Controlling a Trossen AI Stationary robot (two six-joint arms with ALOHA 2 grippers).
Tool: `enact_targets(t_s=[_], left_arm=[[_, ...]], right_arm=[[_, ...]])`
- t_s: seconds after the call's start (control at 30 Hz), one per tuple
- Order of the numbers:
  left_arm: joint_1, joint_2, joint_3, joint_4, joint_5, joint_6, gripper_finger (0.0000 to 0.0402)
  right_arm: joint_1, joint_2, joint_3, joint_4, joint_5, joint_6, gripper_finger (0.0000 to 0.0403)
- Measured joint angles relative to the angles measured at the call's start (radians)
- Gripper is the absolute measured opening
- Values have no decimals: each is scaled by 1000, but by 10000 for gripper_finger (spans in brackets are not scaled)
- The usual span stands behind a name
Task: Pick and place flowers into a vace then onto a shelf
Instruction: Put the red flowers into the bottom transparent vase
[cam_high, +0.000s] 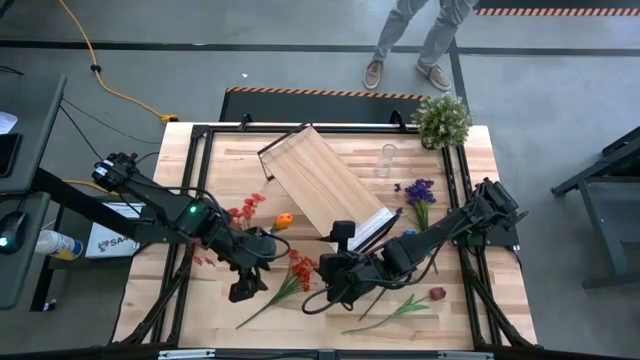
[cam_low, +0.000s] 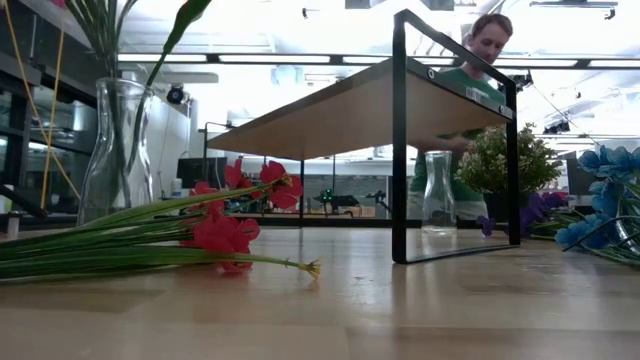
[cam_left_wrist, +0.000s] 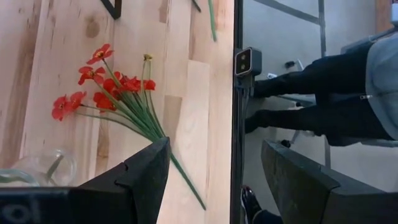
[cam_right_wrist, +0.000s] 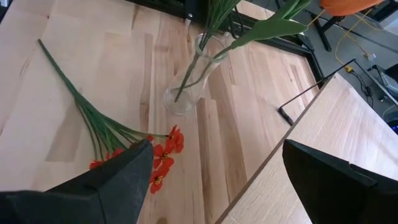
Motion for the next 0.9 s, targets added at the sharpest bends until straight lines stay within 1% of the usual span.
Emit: enact_targets(t_s=[0.33, 0.5, 0.6, 0.7, 0.9], left_arm=[[0, 0, 0, -1, 0, 0, 282], [0, 0, 0, 4, -14, 0, 282], [0, 0, 0, 22, -15, 0, 282], [0, 0, 0, 34, -16, 0, 282], [0, 0, 0, 45, -17, 0, 282]], right_arm=[[-28, -13, 0, -6, 4, -65, 344], [-53, -63, 0, -23, 22, -112, 344], [-74, -100, 0, -44, 13, -145, 344], [-104, -137, 0, -63, -42, -184, 344], [-175, -188, 0, -84, -201, -263, 344]])
